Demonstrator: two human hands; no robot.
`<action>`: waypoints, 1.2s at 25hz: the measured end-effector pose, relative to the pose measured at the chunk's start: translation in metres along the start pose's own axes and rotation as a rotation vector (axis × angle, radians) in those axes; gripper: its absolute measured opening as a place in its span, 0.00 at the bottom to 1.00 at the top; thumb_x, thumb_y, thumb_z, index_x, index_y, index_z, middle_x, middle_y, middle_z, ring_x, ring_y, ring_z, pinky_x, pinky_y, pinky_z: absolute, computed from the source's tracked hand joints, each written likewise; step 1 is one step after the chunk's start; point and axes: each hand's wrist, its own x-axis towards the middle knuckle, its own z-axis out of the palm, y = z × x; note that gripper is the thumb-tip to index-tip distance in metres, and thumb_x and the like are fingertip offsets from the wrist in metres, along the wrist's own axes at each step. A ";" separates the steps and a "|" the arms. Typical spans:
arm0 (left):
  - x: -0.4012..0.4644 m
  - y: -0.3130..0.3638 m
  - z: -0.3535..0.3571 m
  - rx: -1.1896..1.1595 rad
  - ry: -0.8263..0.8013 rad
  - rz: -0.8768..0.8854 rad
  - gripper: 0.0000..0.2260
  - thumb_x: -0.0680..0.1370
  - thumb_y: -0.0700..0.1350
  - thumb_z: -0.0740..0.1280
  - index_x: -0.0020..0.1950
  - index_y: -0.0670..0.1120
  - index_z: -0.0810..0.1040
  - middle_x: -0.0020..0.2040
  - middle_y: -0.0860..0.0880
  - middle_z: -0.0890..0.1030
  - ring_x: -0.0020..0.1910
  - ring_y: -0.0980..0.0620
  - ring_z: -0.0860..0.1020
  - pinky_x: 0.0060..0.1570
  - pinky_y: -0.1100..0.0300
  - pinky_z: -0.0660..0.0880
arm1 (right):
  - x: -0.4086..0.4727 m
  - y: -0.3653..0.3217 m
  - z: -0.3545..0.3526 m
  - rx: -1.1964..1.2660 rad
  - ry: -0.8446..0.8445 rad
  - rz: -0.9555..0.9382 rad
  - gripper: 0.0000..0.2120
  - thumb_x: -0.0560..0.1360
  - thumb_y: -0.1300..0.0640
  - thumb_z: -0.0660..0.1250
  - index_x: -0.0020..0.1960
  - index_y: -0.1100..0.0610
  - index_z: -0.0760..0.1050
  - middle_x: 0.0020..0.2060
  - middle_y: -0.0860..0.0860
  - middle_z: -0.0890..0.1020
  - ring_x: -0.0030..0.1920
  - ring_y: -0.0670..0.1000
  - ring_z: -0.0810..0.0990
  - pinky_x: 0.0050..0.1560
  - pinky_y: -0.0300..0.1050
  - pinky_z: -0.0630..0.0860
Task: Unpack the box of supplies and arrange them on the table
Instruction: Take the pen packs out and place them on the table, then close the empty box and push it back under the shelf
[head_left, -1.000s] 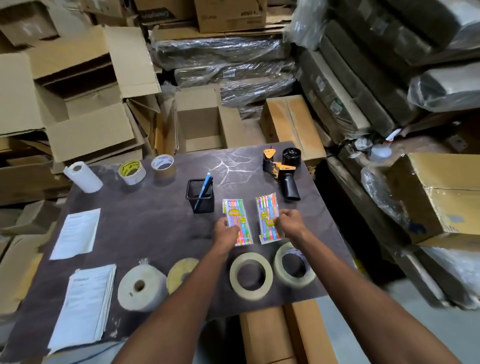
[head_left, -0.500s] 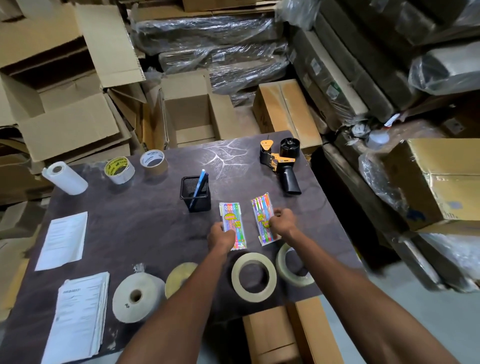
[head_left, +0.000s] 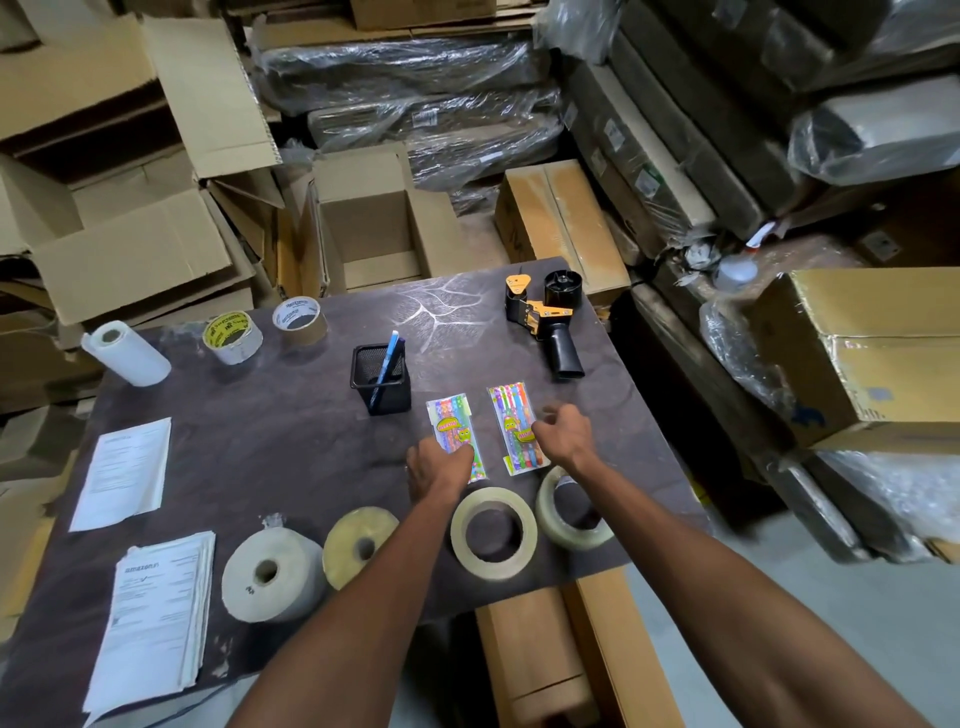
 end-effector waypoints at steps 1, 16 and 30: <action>-0.003 -0.001 0.000 0.015 0.012 0.016 0.20 0.67 0.54 0.69 0.56 0.49 0.82 0.58 0.45 0.81 0.57 0.41 0.79 0.58 0.50 0.77 | -0.002 0.001 -0.002 0.013 0.001 -0.024 0.16 0.74 0.60 0.67 0.60 0.61 0.80 0.55 0.58 0.85 0.59 0.59 0.80 0.58 0.45 0.74; -0.119 -0.008 -0.005 -0.327 -0.041 0.417 0.08 0.70 0.54 0.67 0.44 0.54 0.83 0.38 0.53 0.85 0.38 0.49 0.84 0.45 0.47 0.82 | -0.107 0.035 -0.054 0.531 -0.041 -0.292 0.09 0.76 0.66 0.67 0.50 0.55 0.81 0.38 0.55 0.85 0.38 0.53 0.85 0.42 0.49 0.81; -0.343 -0.259 0.116 -0.091 -0.151 0.193 0.04 0.79 0.44 0.68 0.48 0.51 0.83 0.41 0.52 0.84 0.43 0.53 0.83 0.48 0.52 0.82 | -0.248 0.362 -0.043 0.363 -0.249 0.037 0.06 0.73 0.60 0.67 0.46 0.54 0.82 0.39 0.54 0.86 0.38 0.56 0.83 0.44 0.55 0.83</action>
